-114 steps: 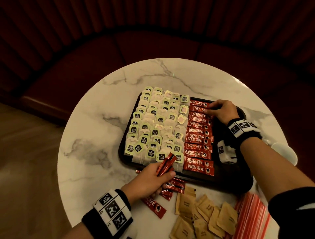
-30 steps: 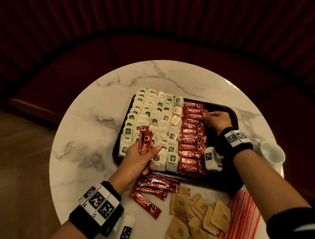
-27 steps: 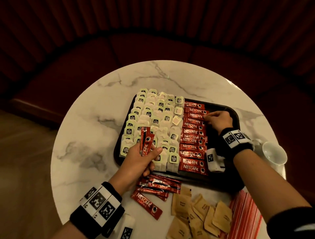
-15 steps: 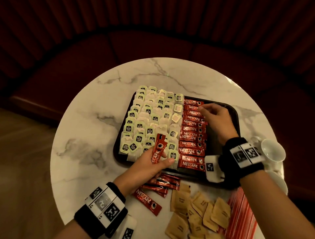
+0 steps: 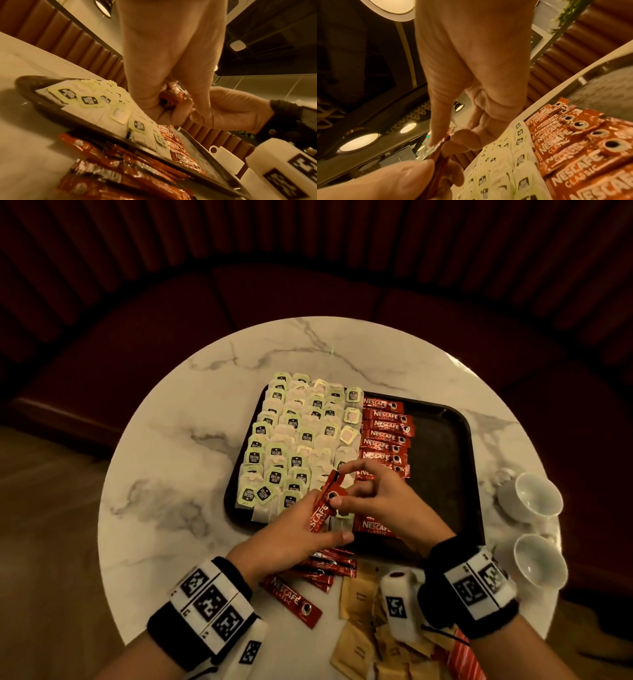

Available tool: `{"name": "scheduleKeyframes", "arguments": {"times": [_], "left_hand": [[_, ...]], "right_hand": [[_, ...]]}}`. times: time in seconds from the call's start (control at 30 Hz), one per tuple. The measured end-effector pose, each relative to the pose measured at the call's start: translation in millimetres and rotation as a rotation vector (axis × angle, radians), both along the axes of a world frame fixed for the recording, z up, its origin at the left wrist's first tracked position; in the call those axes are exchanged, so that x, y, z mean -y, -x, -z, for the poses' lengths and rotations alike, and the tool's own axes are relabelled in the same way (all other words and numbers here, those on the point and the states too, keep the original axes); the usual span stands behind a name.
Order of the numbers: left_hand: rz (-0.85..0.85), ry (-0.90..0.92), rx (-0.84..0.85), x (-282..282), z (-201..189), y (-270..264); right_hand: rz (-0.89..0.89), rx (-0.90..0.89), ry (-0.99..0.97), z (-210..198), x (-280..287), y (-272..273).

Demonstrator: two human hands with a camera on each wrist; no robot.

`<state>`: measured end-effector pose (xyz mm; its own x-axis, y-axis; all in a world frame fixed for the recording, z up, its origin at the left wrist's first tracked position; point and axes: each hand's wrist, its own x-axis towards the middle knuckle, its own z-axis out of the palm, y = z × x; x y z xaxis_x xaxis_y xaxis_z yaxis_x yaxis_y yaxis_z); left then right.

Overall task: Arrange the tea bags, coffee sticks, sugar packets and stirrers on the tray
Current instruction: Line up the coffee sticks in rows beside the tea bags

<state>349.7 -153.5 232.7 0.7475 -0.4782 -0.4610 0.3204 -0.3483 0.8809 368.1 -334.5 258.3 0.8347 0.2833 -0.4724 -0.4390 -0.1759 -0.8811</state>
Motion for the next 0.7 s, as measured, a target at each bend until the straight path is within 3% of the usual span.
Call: {"name": "scheduleKeyframes", "arguments": {"times": [0.13,0.3,0.43,0.7], "left_hand": [[-0.027,0.062,-0.069,-3,-1,1],[-0.290,0.211,-0.194,-8,0,-1],[-0.362,0.268,-0.202,-12,3,-3],[-0.349,0.210,-0.193,-15,-1,-4]], "right_hand": [[0.045,0.019,0.014,-3,12,-4],[0.379,-0.014,-0.052,3,52,-29],[0.577,-0.035,-0.013,28,80,-57],[0.596,-0.034,0.286,69,95,-100]]}}
